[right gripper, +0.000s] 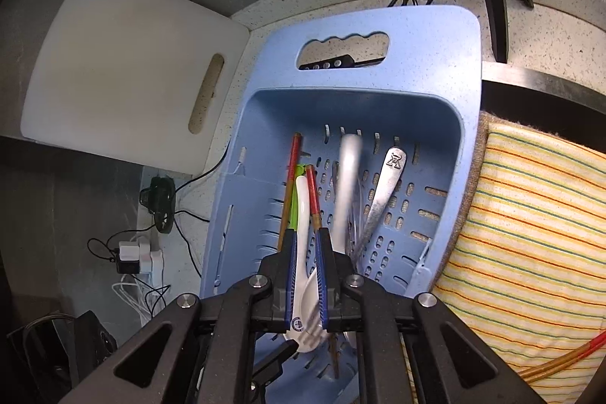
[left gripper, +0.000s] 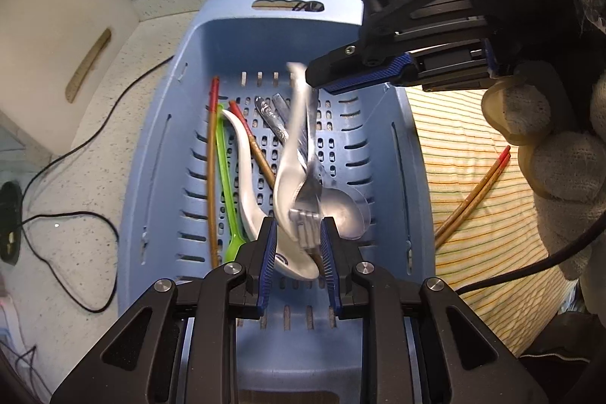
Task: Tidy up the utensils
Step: 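Carry the metal fork into the blue basket and open the left gripper, then move the left gripper back over the two chopsticks on the towel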
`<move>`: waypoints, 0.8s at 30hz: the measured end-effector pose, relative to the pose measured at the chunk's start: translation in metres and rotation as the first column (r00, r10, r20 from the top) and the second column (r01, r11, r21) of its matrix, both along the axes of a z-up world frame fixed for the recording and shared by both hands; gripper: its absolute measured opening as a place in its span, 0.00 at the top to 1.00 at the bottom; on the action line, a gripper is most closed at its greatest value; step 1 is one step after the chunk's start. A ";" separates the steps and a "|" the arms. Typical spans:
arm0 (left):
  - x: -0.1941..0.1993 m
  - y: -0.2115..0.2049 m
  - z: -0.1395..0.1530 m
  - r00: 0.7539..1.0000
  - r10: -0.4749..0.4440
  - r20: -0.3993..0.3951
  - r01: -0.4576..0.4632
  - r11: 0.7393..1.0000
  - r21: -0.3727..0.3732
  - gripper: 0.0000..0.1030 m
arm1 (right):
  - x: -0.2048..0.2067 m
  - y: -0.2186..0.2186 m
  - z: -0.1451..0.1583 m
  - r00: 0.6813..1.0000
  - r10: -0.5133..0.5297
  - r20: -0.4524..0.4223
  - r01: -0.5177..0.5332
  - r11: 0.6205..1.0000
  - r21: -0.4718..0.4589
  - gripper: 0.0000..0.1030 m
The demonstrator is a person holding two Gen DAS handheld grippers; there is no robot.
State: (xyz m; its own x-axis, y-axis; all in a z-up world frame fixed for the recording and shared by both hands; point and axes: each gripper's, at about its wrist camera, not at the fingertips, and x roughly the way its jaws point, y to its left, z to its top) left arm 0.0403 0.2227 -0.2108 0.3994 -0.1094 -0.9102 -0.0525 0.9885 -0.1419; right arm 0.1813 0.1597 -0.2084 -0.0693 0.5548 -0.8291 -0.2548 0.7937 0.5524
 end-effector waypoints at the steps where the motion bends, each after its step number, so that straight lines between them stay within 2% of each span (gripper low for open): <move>1: -0.002 0.000 0.003 1.000 0.002 0.005 -0.002 1.000 0.006 0.79 | -0.001 -0.002 0.003 1.000 0.004 0.006 -0.004 1.000 0.002 0.89; 10: -0.017 -0.029 0.039 0.996 -0.033 0.079 0.027 0.997 0.073 0.79 | -0.008 -0.038 0.035 0.998 -0.006 0.062 0.003 0.999 0.047 0.74; 15: -0.019 -0.042 0.052 0.991 -0.072 0.108 0.062 0.993 0.098 0.79 | -0.016 -0.067 0.050 0.993 -0.006 0.119 0.001 0.999 0.044 0.70; 17: -0.020 -0.050 0.057 0.989 -0.092 0.119 0.079 0.991 0.105 0.79 | -0.020 -0.083 0.056 0.988 -0.010 0.153 0.004 0.999 0.036 0.69; 20: -0.018 -0.061 0.061 0.985 -0.117 0.127 0.104 0.989 0.104 0.73 | -0.025 -0.109 0.064 0.980 -0.032 0.196 0.025 0.999 0.037 0.67; 24: -0.013 -0.076 0.060 0.981 -0.155 0.120 0.143 0.984 0.106 0.73 | -0.031 -0.153 0.072 0.964 -0.101 0.248 0.092 0.995 0.047 0.61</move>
State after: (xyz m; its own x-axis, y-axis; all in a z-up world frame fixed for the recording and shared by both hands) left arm 0.0269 0.1470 -0.1510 0.4988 -0.0902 -0.8620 0.1085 0.9932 -0.0411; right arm 0.1506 0.0068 -0.1360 0.1926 0.5777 -0.7932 -0.3114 0.8025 0.5089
